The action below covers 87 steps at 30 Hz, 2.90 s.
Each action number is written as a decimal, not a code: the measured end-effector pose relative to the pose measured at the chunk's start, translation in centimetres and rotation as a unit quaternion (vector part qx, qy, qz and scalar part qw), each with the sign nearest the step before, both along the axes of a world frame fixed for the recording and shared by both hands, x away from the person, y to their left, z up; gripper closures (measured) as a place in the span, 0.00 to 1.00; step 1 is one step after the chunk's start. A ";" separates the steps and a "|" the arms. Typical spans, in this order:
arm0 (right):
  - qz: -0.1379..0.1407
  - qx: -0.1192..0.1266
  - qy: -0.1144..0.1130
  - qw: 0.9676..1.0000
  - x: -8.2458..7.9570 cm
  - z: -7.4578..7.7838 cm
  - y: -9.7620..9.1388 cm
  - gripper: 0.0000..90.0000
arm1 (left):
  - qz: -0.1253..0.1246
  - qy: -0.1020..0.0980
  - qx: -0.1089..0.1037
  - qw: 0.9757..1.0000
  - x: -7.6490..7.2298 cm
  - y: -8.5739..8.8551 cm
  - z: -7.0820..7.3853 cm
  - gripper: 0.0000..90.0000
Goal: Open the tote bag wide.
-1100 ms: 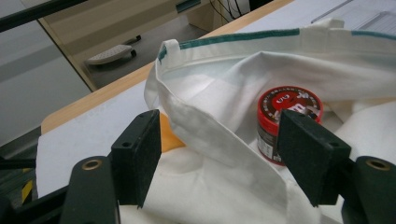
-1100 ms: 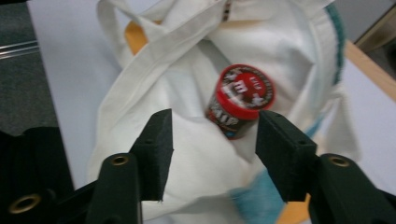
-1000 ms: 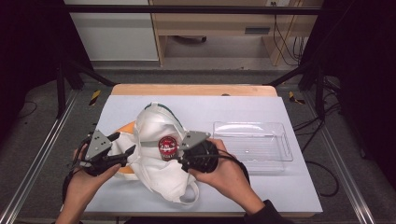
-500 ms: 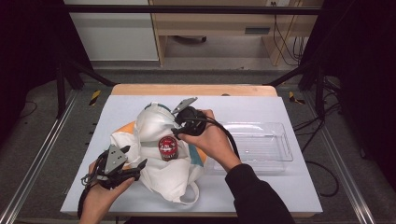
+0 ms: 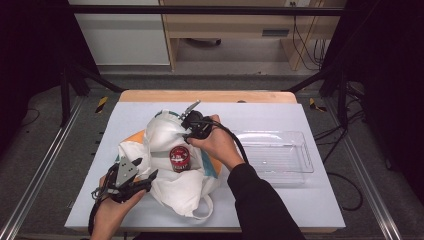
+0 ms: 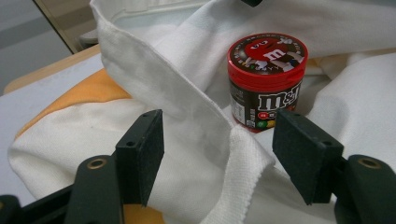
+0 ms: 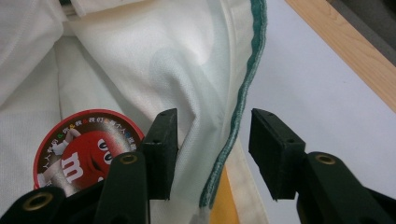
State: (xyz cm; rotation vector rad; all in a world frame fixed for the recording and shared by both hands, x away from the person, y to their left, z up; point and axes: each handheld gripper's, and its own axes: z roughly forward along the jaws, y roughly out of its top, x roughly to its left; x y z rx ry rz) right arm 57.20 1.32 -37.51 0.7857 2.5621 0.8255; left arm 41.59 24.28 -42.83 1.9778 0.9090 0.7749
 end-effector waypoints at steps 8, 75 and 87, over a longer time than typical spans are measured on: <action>0.010 -0.026 0.002 1.000 -0.5 -0.5 0.5 0.66 | -0.012 0.015 0.001 1.000 0.2 0.1 -0.1 0.54; -0.023 -0.019 -0.049 0.998 2.4 0.6 -5.5 0.94 | -0.014 0.034 0.024 0.999 -2.4 3.2 -0.5 0.93; -0.034 -0.042 -0.036 0.998 2.8 -1.1 -5.9 0.94 | -0.018 0.047 0.046 0.998 -2.5 3.1 -1.0 0.93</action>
